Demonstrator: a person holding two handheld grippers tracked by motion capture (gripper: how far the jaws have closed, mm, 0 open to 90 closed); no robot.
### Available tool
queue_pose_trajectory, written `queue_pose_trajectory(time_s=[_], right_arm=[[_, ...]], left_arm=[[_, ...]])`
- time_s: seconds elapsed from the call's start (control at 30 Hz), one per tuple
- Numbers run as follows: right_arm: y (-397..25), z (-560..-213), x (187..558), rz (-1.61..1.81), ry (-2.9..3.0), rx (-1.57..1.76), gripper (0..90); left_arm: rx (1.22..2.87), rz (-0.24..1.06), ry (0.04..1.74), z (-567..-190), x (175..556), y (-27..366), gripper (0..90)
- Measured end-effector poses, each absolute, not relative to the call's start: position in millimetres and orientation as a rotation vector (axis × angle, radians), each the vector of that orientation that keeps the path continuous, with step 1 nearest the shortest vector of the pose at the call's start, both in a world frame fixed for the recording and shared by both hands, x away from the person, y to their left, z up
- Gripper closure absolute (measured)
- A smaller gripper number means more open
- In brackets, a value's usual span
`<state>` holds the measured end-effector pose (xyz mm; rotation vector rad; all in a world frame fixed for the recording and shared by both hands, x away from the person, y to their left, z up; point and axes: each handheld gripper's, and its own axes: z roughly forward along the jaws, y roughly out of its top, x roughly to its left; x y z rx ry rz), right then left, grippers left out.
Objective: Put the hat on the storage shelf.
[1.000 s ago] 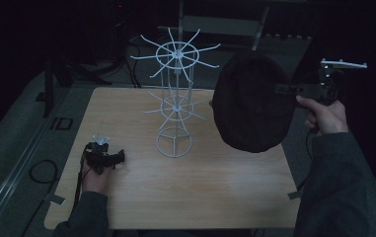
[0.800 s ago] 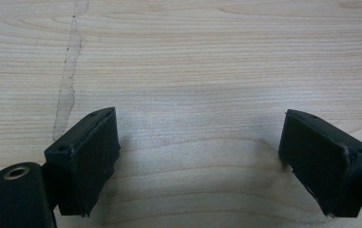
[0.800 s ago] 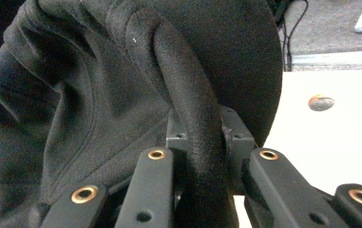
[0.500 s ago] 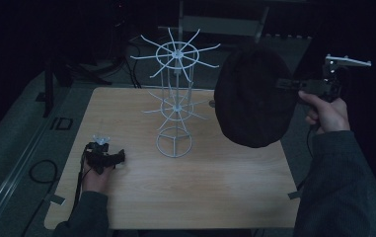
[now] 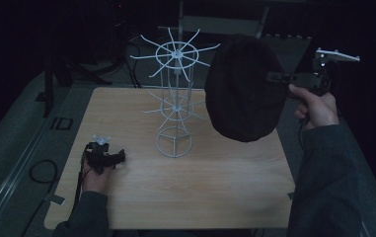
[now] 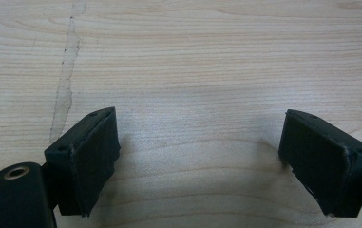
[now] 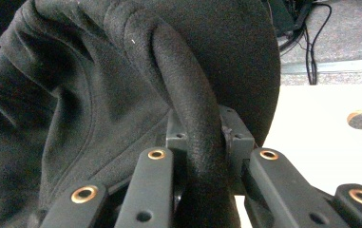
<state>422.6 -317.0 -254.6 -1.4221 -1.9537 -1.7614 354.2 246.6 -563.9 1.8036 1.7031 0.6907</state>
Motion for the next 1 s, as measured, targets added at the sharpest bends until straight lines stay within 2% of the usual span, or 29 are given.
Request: queue_pose_trajectory(time_s=[0.4,1.0], right_arm=[[-303,-265,433,-1.761,-1.864,-1.405,77.0],[-310,-253,427,-1.828,-1.829,-1.348,76.3]], left_arm=[[1.804,0.691,1.703,-564,354,247,14.2],[1.802,0.691,1.704,-564,354,246,14.2]])
